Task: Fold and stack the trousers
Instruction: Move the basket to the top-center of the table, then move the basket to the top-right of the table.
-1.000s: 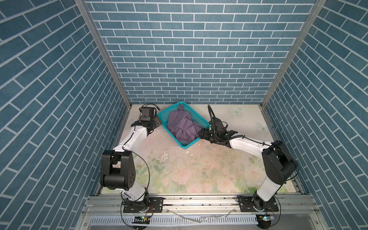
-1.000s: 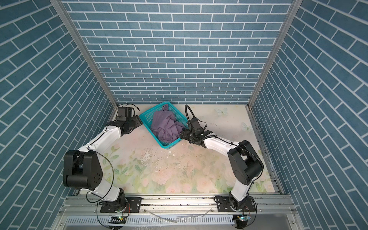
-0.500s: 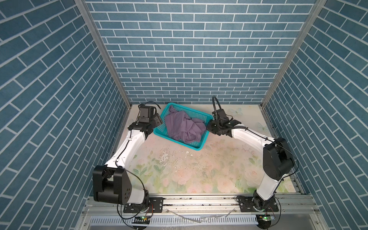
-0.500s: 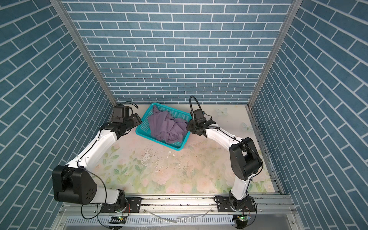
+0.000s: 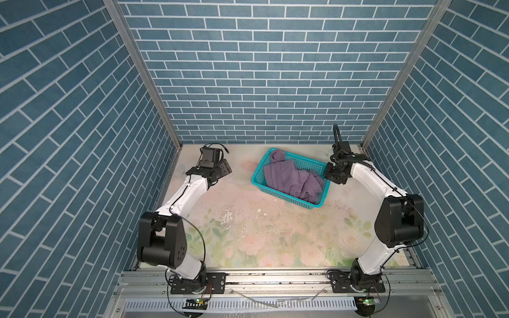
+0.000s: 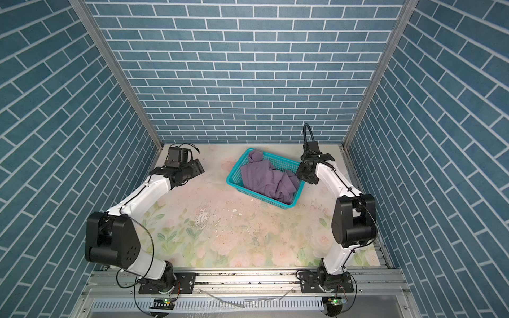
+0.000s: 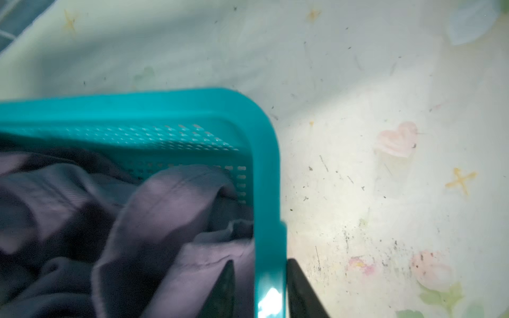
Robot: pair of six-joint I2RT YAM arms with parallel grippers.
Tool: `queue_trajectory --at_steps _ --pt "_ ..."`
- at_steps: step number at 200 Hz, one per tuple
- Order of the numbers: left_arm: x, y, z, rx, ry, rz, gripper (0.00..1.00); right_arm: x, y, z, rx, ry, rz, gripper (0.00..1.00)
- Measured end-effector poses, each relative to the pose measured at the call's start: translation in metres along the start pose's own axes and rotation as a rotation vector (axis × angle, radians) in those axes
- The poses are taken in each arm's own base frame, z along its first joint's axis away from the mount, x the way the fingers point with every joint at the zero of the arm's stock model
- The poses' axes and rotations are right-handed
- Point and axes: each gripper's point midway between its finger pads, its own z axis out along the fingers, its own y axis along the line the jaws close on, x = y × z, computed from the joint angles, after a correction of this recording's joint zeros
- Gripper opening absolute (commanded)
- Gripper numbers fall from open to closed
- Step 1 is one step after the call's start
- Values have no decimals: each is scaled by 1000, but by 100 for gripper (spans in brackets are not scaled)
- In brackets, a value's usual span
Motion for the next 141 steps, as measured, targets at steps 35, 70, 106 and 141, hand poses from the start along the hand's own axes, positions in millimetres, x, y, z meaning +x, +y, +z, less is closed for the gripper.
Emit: queue_trajectory --at_steps 35,70,106,141 --pt "12 -43 14 66 36 85 77 -18 -15 -8 52 -46 -21 73" --pt "16 -60 28 98 48 106 78 -17 -10 -22 47 -62 -59 99" --pt "47 -77 43 110 104 149 80 2 39 -49 -70 -102 -158 99" --pt "88 -105 48 151 171 192 79 33 69 -57 -174 -74 -222 99"
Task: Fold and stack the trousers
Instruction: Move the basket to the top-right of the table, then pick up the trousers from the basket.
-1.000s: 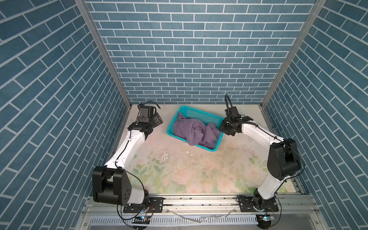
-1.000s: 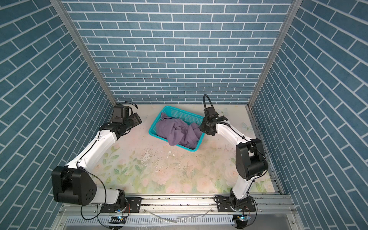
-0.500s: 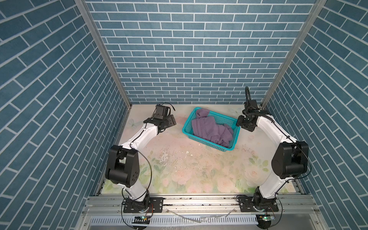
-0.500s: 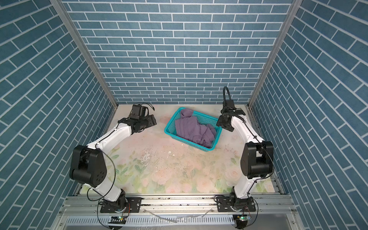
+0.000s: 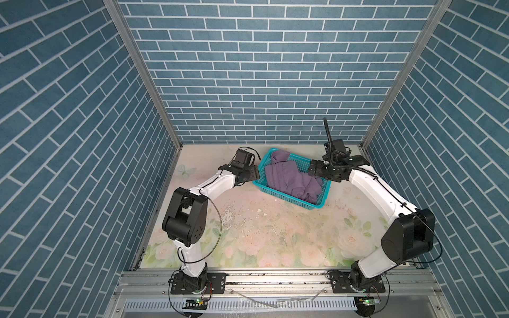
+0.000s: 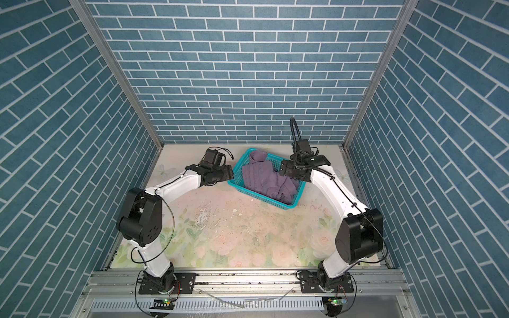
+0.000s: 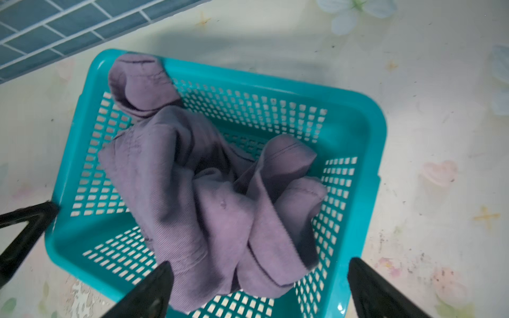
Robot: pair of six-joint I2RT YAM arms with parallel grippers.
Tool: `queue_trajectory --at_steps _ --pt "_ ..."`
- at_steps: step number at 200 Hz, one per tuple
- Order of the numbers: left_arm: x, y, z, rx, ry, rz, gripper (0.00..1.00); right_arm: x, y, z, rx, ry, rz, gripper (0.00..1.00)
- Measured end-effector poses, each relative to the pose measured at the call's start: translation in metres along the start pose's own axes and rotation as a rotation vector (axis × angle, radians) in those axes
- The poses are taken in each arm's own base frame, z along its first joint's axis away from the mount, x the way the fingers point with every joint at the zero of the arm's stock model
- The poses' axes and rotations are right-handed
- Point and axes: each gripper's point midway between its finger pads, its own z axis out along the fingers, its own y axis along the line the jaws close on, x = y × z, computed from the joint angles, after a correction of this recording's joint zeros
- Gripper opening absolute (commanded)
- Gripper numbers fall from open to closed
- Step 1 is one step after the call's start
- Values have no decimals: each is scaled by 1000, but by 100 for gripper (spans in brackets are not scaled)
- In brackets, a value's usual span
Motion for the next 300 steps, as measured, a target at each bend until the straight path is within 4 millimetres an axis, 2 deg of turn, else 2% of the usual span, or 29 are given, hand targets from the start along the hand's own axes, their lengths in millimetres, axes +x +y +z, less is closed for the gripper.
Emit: queue_trajectory --at_steps 49,75,96,109,136,157,172,185,200,210,224,231,242,251,276,300 --pt "46 -56 -2 85 51 14 78 23 -12 10 30 63 17 99" --pt "77 -97 -10 149 89 41 78 25 -20 16 66 78 20 99" --pt "94 -129 -14 197 116 68 78 29 -27 30 94 106 24 99" --pt "101 -150 -17 230 123 81 78 32 -34 43 118 130 32 99" --pt "107 -175 -27 294 132 96 80 34 -60 70 169 177 77 99" --pt "105 -181 -34 316 130 98 82 31 -80 86 196 191 119 99" --pt "96 -181 -43 326 106 101 82 27 -91 97 209 190 140 96" --pt "84 -177 -59 332 70 102 83 23 -97 106 214 182 143 92" --pt "65 -161 -87 325 3 94 84 18 -100 118 208 163 134 85" --pt "51 -145 -108 314 -50 81 84 14 -102 123 201 148 123 80" --pt "30 -113 -138 279 -138 49 86 4 -105 128 192 114 126 65" --pt "22 -95 -152 253 -180 31 87 -1 -107 130 187 98 124 48" --pt "10 -67 -174 207 -248 3 87 -8 -111 133 184 78 128 15" --pt "7 -47 -187 176 -288 -14 87 -14 -114 134 182 63 130 0" --pt "13 7 -219 90 -369 -55 87 -37 -120 127 213 12 113 0" --pt "25 41 -230 30 -394 -78 88 -65 -126 110 277 -61 65 0"
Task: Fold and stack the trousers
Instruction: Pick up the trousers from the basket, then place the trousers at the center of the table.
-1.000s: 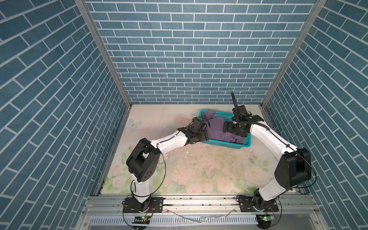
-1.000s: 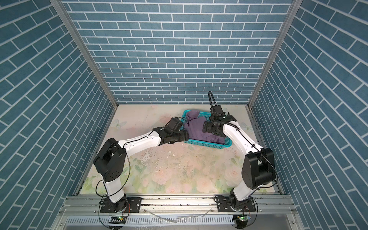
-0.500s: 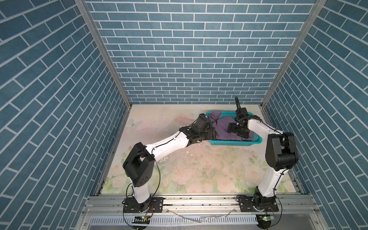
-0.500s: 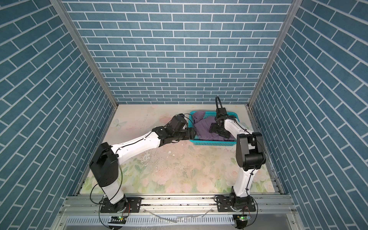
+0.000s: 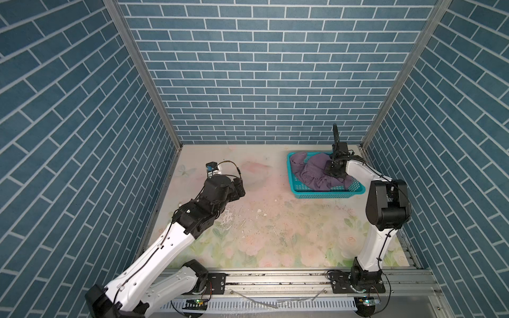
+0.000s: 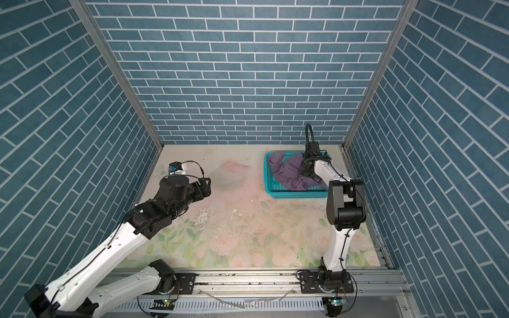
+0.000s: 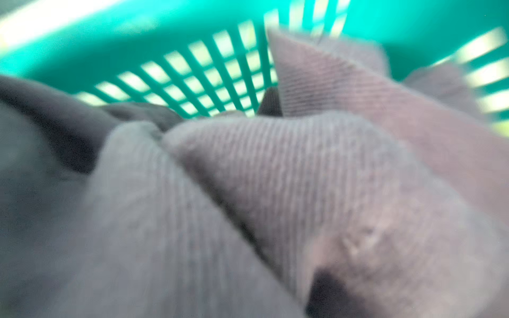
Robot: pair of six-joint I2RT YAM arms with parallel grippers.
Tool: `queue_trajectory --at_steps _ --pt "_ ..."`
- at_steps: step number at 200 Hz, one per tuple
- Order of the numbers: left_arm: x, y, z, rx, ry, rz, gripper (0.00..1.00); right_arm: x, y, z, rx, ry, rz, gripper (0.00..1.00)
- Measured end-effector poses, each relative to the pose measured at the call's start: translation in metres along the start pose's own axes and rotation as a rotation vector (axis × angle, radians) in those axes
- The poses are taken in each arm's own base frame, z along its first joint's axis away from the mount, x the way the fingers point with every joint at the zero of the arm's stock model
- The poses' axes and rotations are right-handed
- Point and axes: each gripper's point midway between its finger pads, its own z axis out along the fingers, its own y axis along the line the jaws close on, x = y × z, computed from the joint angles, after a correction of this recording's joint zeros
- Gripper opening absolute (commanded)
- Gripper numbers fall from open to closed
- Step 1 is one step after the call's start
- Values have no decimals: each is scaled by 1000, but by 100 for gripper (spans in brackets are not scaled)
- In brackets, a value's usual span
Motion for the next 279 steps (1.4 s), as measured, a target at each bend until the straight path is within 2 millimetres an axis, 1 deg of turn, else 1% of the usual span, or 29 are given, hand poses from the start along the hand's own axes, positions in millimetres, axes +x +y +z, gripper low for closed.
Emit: queue_trajectory --at_steps 19,32,47,55,60,63,74,83,84,94,95,99,103,116,136,142,153,166,185,191,195,207,215,225,249,270,277,278,279 --pt "6 17 -4 -41 5 2 88 -21 -10 -25 50 -72 -18 0" --pt "10 23 -3 -60 15 7 88 -37 -15 -52 72 -134 -18 0" --pt "13 26 -2 -71 24 9 88 -56 -18 -91 93 -222 -24 0" --pt "15 28 -1 -75 30 9 88 -68 -18 -120 106 -287 -28 0" --pt "16 29 0 -76 33 9 88 -73 -18 -132 113 -315 -33 0" --pt "17 29 1 -77 36 10 88 -77 -15 -145 117 -346 -40 0" --pt "18 29 3 -78 46 8 88 -87 -6 -180 128 -428 -65 0" --pt "20 30 6 -82 58 7 89 -92 9 -211 120 -495 -100 0" --pt "21 30 6 -83 59 7 89 -92 9 -211 120 -495 -100 0" --pt "23 31 9 -85 73 7 89 -95 30 -240 101 -556 -142 0" --pt "23 31 10 -86 75 7 89 -95 35 -246 94 -568 -153 0" --pt "24 31 11 -86 80 7 89 -95 41 -254 90 -584 -168 0" --pt "26 31 12 -89 87 8 88 -94 53 -266 75 -609 -189 0" --pt "30 32 16 -92 106 9 89 -91 83 -294 32 -664 -247 0" --pt "39 35 20 -92 136 11 89 -79 128 -327 -43 -717 -339 0" --pt "41 35 21 -92 142 11 89 -73 148 -339 -77 -735 -377 0" --pt "44 36 22 -90 152 11 89 -67 173 -353 -119 -757 -421 0" --pt "45 36 22 -87 157 8 89 -56 210 -369 -183 -782 -484 0" --pt "44 37 21 -84 154 4 89 -38 259 -383 -265 -803 -566 0" --pt "43 38 20 -83 150 2 89 -32 270 -384 -287 -802 -585 0" --pt "43 38 19 -81 147 0 89 -25 283 -384 -310 -798 -608 0" --pt "41 38 17 -78 141 -4 89 -11 305 -381 -351 -784 -647 0" --pt "40 39 16 -76 136 -6 89 1 319 -373 -377 -762 -676 0" --pt "40 39 15 -74 133 -8 90 11 329 -362 -396 -730 -694 0" --pt "42 41 13 -76 134 -9 91 36 338 -323 -408 -631 -717 0" --pt "45 44 13 -85 142 -7 93 69 340 -280 -419 -510 -732 26" --pt "45 45 13 -87 144 -8 93 81 338 -265 -417 -466 -739 42" --pt "45 45 13 -87 144 -8 93 82 338 -263 -418 -460 -736 42" --pt "46 45 13 -87 144 -8 93 85 337 -259 -418 -450 -734 46"
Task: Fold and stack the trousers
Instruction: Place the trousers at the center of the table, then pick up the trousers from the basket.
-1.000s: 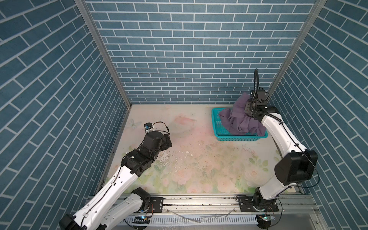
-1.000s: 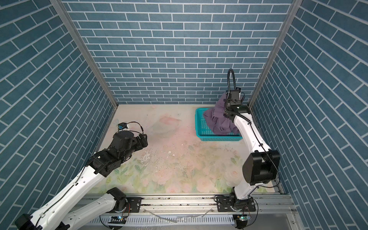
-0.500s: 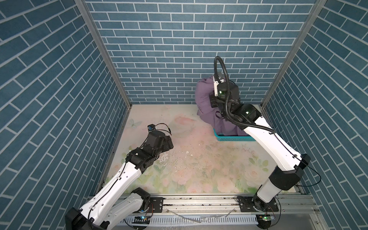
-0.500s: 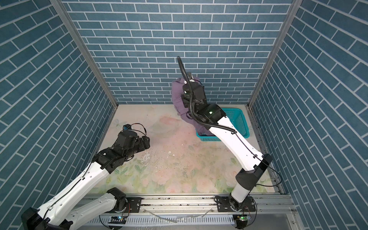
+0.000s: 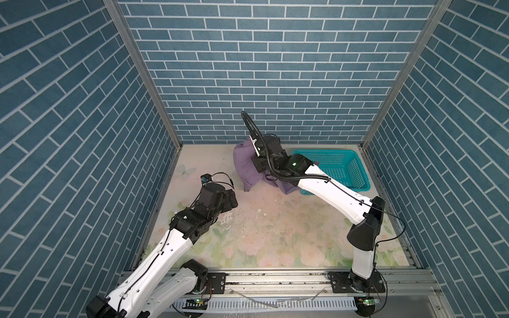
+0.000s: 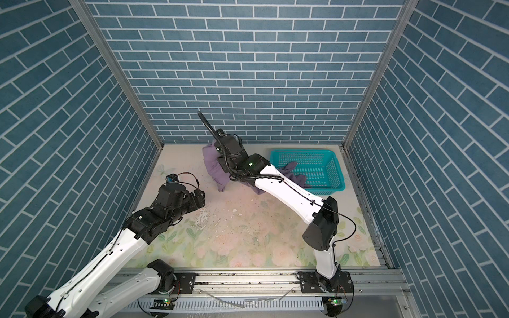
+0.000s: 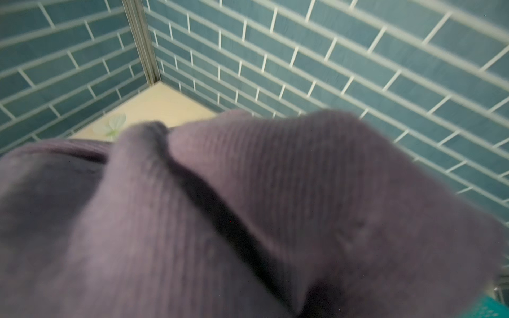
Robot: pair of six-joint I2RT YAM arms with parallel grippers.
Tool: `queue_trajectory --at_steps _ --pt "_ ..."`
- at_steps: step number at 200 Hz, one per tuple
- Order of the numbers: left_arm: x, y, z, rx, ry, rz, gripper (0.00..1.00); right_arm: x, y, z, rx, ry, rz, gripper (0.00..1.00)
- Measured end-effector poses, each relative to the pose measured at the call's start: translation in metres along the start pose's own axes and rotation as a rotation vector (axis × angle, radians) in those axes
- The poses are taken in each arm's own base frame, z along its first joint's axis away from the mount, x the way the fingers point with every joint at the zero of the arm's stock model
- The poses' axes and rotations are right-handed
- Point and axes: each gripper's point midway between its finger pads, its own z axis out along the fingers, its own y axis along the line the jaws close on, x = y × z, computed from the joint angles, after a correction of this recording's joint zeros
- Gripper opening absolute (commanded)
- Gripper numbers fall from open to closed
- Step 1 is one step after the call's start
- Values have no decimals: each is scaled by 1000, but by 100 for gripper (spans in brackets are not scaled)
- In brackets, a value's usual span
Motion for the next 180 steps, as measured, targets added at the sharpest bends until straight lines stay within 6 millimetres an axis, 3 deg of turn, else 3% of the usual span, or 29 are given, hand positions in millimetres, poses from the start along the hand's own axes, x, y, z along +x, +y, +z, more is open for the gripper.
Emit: queue_trajectory --at_steps 7,29,51,72,96,116,142,180 --pt "0 0 0 0 2 -1 93 20 3 9 -13 45 17 56" --pt "3 0 3 -3 14 1 93 82 8 26 -69 196 76 68" --pt "9 0 11 -14 48 7 93 134 -21 22 -85 310 228 81" --pt "16 -5 21 -9 87 12 97 158 -75 -6 -35 305 416 90" --pt "18 -19 33 6 130 38 99 155 -126 -45 28 207 576 95" --pt "13 -53 45 45 149 102 99 152 -149 -69 64 146 639 94" --pt "11 -123 65 151 169 207 99 158 -178 -87 134 123 702 93" --pt "35 -219 98 287 221 366 99 199 -231 -101 272 171 824 89"
